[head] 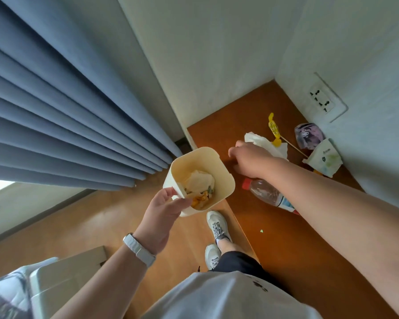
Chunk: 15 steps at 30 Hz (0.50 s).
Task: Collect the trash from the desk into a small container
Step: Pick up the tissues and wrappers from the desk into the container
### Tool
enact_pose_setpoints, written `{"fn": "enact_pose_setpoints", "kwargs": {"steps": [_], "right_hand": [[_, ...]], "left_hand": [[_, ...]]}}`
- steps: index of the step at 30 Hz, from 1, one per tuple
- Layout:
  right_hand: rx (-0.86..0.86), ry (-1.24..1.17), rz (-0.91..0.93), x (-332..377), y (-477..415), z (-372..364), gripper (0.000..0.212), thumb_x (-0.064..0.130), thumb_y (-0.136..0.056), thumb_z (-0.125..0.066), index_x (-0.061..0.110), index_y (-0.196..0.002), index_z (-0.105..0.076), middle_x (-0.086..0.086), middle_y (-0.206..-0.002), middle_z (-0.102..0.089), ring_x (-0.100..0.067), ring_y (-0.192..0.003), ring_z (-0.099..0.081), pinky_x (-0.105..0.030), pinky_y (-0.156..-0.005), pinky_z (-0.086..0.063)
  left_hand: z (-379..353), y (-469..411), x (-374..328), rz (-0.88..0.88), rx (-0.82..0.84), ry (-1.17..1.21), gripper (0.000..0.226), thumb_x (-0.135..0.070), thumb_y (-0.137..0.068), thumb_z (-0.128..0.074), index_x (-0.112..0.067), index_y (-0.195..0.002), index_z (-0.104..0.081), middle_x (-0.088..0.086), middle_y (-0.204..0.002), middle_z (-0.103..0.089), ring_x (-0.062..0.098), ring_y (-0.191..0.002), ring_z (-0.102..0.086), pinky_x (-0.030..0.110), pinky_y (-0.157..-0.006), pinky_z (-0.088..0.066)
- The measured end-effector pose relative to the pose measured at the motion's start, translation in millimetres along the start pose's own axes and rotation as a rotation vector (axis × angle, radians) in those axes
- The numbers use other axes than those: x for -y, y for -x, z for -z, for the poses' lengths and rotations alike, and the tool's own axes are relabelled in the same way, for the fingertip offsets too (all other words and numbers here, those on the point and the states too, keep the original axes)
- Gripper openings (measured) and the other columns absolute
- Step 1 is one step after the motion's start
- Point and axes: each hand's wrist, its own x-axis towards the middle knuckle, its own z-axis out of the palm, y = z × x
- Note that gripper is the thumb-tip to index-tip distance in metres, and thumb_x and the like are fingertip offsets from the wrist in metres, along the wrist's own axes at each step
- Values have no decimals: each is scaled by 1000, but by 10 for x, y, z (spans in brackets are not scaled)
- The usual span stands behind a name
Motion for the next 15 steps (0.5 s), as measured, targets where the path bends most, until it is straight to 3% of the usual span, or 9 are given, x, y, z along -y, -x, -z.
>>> {"fn": "enact_pose_setpoints", "kwargs": {"steps": [5, 9, 15], "right_hand": [[30, -6, 14, -45, -146, -12, 30, 13, -90, -54, 19, -119, -59, -8, -119, -51, -25, -93, -61, -34, -78, -54], [-23, -71, -8, -70, -89, 40, 31, 8, -92, -49, 14, -122, -59, -12, -121, -56, -28, -108, -57, -32, -83, -44], [-81, -238, -133, 24, 40, 72, 17, 12, -89, -52, 12, -103, -63, -8, -107, -61, -25, -96, -59, -37, -76, -50]], "left_hand": [[-57, -128, -230, -19, -26, -43, 64, -18, -69, -80, -2, -125, -56, 21, -124, -70, 36, -115, -69, 52, -103, -53], [-82, -140, -350, -38, -26, -41, 51, -8, -81, -78, 0, -126, -56, 19, -123, -71, 34, -111, -71, 42, -97, -57], [61, -118, -504, -60, 7, -76, 38, -3, -89, -71, 0, -124, -56, 20, -121, -72, 35, -111, -71, 46, -100, -56]]}}
